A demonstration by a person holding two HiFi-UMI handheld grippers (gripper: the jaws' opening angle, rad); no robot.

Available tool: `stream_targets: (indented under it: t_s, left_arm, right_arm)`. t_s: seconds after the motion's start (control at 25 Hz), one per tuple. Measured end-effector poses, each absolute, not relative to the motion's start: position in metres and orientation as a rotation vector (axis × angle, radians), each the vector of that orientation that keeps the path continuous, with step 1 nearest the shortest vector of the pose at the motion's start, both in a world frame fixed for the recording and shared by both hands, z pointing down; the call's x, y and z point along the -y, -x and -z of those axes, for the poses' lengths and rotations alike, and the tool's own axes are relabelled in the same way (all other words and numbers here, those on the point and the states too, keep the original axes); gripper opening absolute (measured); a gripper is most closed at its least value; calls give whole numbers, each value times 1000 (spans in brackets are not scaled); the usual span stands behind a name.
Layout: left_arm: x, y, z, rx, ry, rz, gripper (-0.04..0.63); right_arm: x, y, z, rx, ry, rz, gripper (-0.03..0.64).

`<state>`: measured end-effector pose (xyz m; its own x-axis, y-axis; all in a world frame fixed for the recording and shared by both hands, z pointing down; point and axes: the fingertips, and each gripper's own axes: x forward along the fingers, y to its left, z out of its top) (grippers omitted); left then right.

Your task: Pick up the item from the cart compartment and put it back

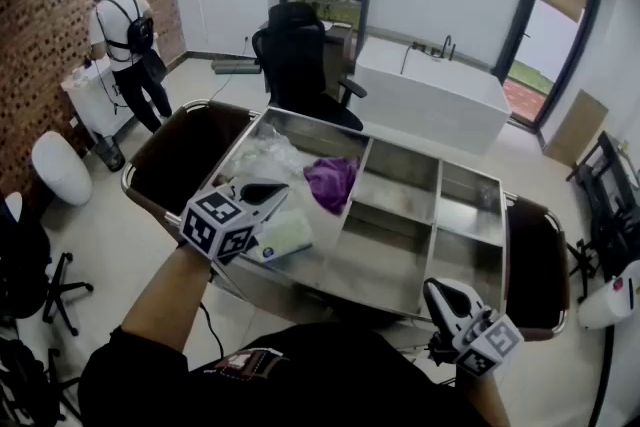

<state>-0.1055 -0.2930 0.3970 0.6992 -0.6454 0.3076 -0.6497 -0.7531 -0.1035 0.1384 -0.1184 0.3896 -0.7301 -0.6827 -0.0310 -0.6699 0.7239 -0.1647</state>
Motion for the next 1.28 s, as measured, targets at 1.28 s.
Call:
stream_targets:
  t_s: [1.28]
  left_arm:
    - [394, 235, -535, 1388, -2134, -1837, 77]
  right_arm:
    - [111, -162, -386, -2792, 1186, 188, -3]
